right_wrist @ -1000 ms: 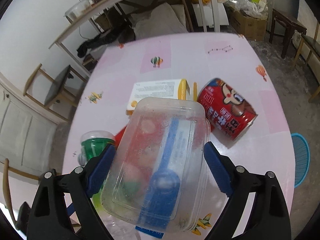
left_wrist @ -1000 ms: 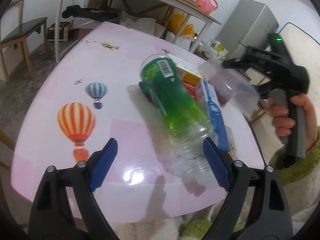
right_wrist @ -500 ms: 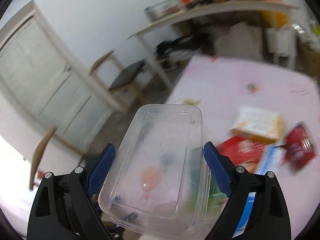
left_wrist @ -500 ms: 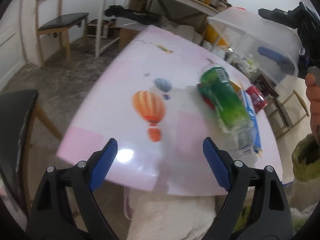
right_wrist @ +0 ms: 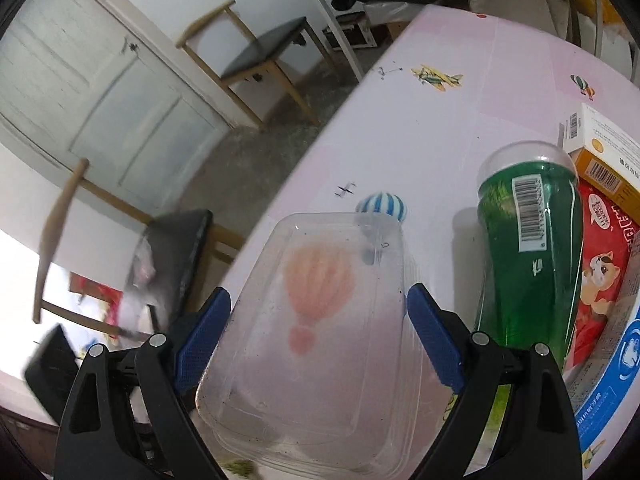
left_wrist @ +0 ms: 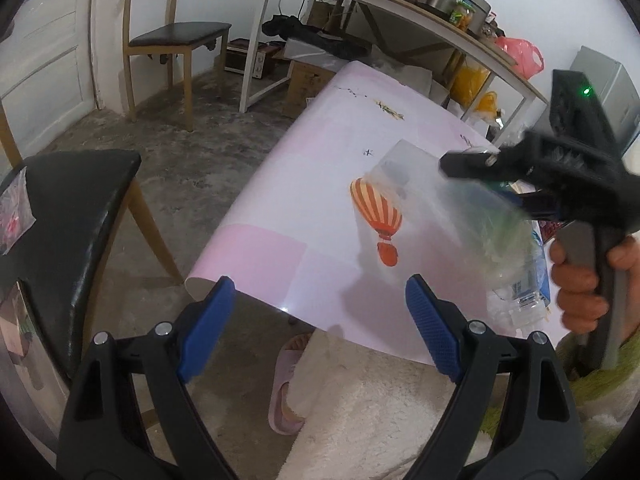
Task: Collect trash
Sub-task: 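Lower the clear plastic box onto the table and open the right gripper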
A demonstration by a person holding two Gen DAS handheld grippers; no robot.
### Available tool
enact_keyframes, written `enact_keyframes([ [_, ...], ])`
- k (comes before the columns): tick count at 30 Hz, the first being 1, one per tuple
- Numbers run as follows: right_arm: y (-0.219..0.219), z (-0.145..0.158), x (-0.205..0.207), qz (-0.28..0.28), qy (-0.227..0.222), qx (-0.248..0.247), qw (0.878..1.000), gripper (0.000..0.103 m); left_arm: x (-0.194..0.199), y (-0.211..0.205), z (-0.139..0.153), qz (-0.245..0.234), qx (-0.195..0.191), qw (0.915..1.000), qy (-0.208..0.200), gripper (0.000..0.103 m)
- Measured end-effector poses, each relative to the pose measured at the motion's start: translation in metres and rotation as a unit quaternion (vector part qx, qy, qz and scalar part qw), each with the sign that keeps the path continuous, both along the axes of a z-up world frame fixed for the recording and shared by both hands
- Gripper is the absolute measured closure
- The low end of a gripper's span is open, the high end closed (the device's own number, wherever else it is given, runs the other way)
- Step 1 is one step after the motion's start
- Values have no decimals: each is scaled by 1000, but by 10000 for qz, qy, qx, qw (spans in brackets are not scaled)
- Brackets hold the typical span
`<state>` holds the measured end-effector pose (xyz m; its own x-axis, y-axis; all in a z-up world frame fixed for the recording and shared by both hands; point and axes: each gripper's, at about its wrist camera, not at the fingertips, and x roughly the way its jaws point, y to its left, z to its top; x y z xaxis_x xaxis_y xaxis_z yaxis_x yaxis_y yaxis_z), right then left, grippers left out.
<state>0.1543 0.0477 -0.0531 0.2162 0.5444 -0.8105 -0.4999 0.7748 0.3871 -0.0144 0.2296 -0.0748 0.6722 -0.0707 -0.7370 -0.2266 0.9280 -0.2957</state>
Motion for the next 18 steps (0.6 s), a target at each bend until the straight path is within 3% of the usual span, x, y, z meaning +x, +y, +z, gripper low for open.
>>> enact_keyframes([
  [13, 8, -1, -5, 91, -290, -512, 9982, 16, 3, -13, 2, -226, -63, 9997, -119, 20],
  [18, -3, 14, -10, 119, -416, -332, 9985, 16, 3, -10, 1, -232, -97, 9996, -136, 20],
])
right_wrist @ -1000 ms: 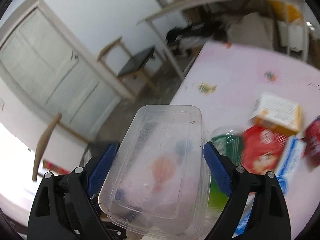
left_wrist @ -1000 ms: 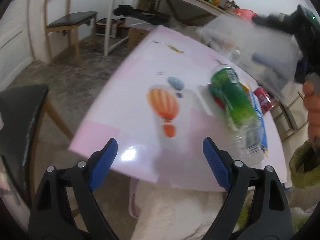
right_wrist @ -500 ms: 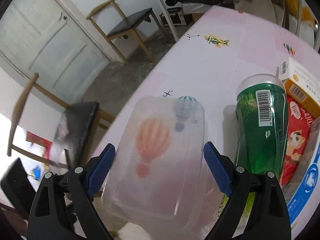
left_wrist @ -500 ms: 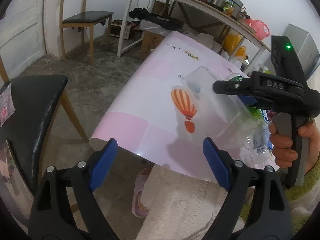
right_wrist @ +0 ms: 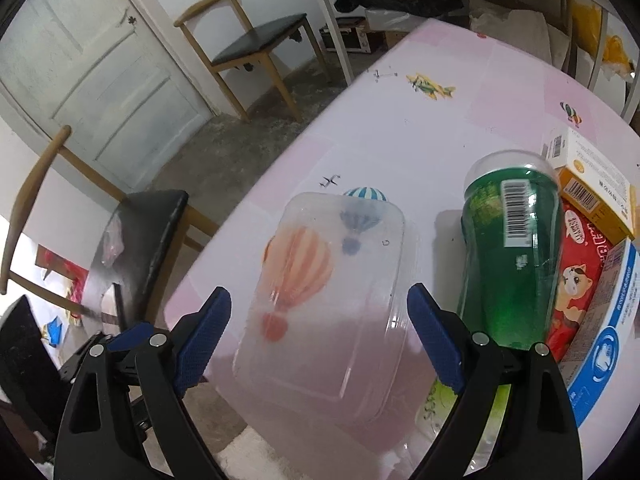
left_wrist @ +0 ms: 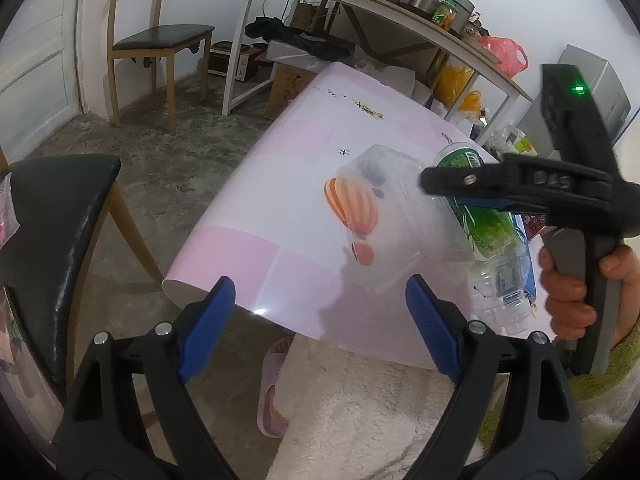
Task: Collect trash
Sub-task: 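Lower the clear plastic box onto the table and open the right gripper, then move the left gripper over the clear plastic box on the table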
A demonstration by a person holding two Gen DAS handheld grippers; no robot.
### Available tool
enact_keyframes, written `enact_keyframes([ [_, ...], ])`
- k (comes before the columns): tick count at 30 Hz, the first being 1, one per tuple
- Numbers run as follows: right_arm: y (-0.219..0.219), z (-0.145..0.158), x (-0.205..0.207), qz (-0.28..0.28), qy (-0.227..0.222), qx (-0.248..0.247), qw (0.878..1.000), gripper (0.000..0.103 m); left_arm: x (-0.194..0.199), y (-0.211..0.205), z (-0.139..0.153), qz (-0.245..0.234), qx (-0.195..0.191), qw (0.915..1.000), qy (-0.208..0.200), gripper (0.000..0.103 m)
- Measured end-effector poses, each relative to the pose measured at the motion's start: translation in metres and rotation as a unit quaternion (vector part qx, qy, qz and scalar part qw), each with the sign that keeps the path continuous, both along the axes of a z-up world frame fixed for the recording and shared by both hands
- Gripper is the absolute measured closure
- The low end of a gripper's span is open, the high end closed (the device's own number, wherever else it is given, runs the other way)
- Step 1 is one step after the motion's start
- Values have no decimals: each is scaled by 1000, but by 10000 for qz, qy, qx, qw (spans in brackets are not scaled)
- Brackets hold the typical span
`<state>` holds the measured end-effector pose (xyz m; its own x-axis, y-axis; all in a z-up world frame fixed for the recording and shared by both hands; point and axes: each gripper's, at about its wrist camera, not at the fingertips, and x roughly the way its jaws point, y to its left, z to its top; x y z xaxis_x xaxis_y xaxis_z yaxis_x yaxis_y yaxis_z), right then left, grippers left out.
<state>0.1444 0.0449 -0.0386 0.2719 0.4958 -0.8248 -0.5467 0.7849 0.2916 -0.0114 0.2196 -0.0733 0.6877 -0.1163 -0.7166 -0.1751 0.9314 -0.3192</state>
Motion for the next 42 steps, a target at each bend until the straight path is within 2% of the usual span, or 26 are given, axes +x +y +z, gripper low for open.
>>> enact_keyframes([
  [4, -19, 22, -6, -71, -246, 156, 9996, 16, 1, 1, 1, -14, -42, 10000, -79, 20],
  [9, -45, 36, -6, -324, -475, 95, 9983, 16, 9, -3, 0, -130, -44, 9999, -56, 20],
  [18, -80, 22, 3, -882, -298, -131, 9956, 16, 18, -10, 5, -294, -112, 9994, -154, 20],
  [28, -91, 15, 4, -1022, -143, -133, 9946, 16, 31, -24, 15, -508, -137, 9983, -265, 20],
  [42, -98, 11, 6, -1102, -44, -118, 9938, 16, 46, -36, 13, -692, -149, 9974, -152, 20],
])
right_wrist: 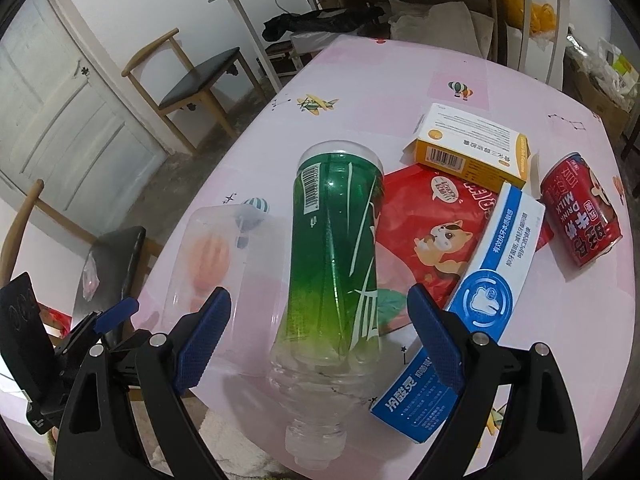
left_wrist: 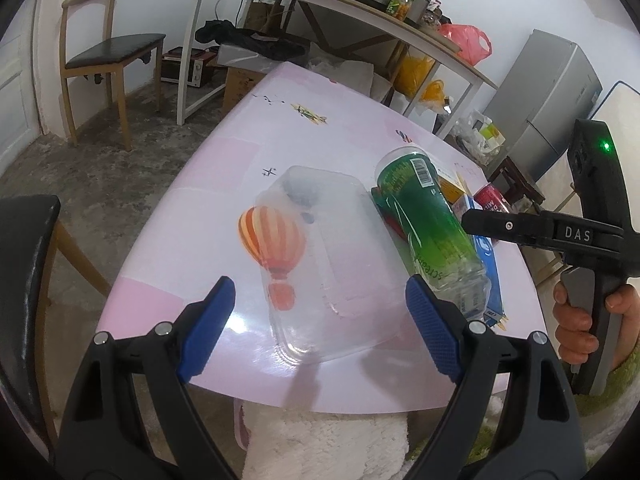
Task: Collect trash
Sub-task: 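Move the left gripper over the clear plastic box on the table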
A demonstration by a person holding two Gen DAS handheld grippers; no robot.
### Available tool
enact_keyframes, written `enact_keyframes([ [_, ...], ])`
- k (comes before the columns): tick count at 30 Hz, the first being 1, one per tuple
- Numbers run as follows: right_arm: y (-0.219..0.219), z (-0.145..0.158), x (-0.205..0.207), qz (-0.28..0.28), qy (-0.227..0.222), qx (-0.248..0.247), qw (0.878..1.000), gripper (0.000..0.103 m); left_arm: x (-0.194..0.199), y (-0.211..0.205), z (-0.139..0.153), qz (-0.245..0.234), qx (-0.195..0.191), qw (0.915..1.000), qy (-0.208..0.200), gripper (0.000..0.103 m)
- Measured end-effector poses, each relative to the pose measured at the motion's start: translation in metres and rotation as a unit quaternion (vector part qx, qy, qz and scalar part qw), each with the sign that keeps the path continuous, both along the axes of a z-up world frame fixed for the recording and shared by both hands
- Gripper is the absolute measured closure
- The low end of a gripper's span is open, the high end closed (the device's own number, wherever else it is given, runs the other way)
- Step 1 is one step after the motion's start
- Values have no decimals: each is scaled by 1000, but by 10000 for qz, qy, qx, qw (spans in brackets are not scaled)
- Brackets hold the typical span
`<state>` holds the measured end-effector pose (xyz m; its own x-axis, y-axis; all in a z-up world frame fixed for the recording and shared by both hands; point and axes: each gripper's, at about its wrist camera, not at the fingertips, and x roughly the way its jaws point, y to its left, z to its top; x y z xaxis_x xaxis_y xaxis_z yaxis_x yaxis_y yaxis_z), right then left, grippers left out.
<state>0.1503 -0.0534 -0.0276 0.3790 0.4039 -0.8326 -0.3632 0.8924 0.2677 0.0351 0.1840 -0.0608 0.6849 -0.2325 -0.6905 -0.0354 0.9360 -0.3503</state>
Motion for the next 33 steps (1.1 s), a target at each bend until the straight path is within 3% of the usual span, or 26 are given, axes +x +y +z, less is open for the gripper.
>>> enact_keyframes([
  [33, -10, -4, 3, -126, 72, 86, 9999, 16, 11, -6, -6, -70, 24, 9999, 96, 20],
])
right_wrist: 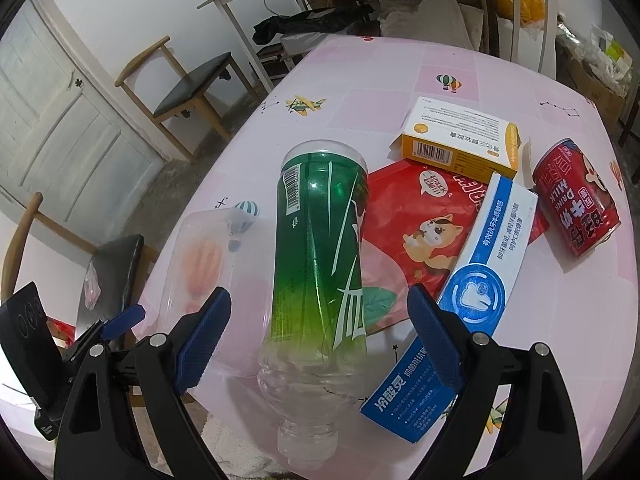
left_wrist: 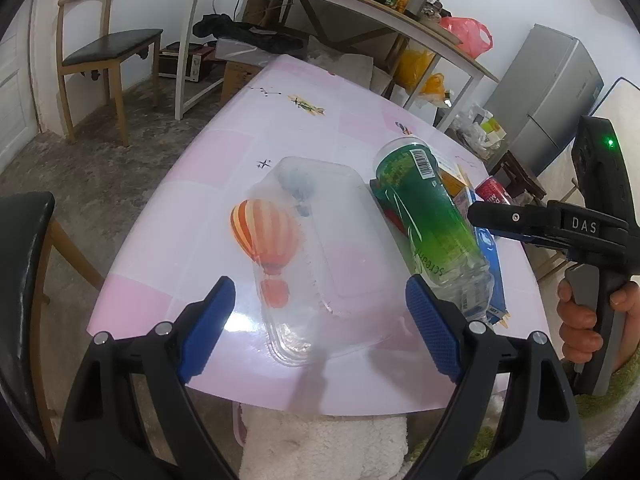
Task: Collect trash
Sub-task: 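Move the left gripper over the clear plastic box on the table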
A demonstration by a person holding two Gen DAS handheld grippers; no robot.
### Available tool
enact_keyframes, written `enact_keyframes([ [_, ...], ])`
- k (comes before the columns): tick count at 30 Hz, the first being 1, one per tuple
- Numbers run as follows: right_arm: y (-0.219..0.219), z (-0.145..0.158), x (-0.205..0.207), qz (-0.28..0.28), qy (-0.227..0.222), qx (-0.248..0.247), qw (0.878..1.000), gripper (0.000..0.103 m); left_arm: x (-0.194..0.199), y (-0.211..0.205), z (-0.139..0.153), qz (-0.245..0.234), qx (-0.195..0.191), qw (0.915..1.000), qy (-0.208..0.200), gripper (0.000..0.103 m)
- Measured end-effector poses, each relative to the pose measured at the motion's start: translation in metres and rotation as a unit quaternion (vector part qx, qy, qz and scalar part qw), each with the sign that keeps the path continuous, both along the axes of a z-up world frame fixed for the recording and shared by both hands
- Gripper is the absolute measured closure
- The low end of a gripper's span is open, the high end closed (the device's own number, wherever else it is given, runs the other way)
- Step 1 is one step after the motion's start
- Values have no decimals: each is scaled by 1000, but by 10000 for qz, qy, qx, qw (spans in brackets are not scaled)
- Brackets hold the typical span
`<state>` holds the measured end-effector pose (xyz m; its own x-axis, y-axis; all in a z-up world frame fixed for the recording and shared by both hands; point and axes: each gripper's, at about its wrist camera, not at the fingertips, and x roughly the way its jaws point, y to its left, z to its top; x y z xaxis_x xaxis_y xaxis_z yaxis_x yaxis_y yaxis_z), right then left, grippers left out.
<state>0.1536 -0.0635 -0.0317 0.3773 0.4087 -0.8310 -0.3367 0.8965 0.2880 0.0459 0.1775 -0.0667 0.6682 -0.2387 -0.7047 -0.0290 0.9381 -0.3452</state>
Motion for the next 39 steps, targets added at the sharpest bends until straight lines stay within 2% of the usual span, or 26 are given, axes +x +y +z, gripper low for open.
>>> enact_keyframes([
  [39, 5, -2, -1, -31, 17, -9, 10000, 16, -5, 12, -7, 55, 12, 10000, 27, 20],
])
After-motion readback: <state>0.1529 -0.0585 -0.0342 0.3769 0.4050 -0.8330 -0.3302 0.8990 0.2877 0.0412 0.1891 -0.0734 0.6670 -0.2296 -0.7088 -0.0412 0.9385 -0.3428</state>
